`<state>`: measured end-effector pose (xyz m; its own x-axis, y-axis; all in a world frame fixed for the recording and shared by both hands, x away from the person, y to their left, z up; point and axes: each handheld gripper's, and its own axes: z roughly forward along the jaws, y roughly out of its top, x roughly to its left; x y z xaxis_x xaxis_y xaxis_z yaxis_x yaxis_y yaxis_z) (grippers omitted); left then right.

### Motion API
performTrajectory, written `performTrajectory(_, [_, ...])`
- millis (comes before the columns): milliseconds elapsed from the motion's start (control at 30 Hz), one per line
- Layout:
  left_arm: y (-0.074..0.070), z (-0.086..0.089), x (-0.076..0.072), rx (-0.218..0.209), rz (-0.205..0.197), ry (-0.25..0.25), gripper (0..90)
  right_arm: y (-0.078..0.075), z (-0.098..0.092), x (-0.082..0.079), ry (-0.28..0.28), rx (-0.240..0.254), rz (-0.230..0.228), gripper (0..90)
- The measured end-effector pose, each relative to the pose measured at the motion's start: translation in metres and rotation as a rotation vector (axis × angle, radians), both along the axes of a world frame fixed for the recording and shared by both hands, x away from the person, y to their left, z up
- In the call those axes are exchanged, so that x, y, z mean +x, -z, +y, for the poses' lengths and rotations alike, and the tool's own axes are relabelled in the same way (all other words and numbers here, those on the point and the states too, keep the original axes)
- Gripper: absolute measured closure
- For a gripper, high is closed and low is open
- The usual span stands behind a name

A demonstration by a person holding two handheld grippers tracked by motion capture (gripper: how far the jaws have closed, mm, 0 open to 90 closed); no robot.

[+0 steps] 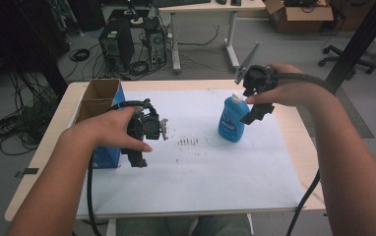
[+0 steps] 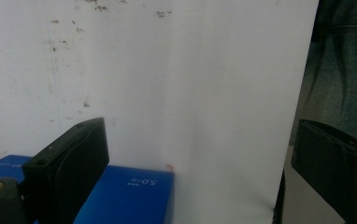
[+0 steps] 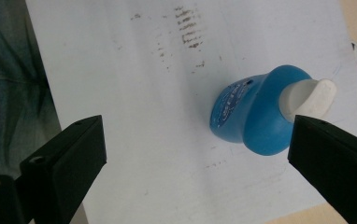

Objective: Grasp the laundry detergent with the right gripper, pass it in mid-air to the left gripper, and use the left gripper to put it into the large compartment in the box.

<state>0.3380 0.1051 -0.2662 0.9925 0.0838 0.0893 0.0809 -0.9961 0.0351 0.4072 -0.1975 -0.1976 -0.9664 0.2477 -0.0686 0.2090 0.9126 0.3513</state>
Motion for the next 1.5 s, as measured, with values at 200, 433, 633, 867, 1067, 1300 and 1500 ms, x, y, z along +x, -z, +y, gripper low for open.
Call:
performTrajectory(200, [0.0, 0.0, 0.001, -0.003, 0.001, 0.002, 4.4, 0.009, -0.009, -0.005, 0.012, 0.042, -0.028, 4.3])
performTrajectory(433, [0.001, 0.002, 0.003, -0.001, 0.002, -0.001, 4.5, 0.023, -0.016, -0.009, 0.04, 0.081, -0.059, 4.4])
performTrajectory(633, [0.001, 0.002, 0.004, -0.001, 0.003, -0.002, 4.5, 0.029, -0.025, -0.01, 0.048, 0.118, -0.068, 3.8])
performTrajectory(867, [0.002, 0.0, 0.005, 0.0, 0.008, 0.0, 4.5, 0.039, -0.038, -0.01, 0.068, 0.153, -0.064, 3.6])
performTrajectory(1067, [0.002, 0.001, 0.005, 0.009, 0.009, -0.008, 4.5, 0.047, -0.05, -0.011, 0.095, 0.183, -0.065, 3.4])
performTrajectory(1300, [0.001, 0.001, 0.004, 0.009, 0.008, -0.005, 4.5, 0.06, -0.067, -0.011, 0.149, 0.248, -0.082, 3.3])
performTrajectory(1500, [0.0, 0.002, 0.004, 0.009, 0.008, -0.008, 4.5, 0.073, -0.076, -0.01, 0.175, 0.284, -0.081, 3.1])
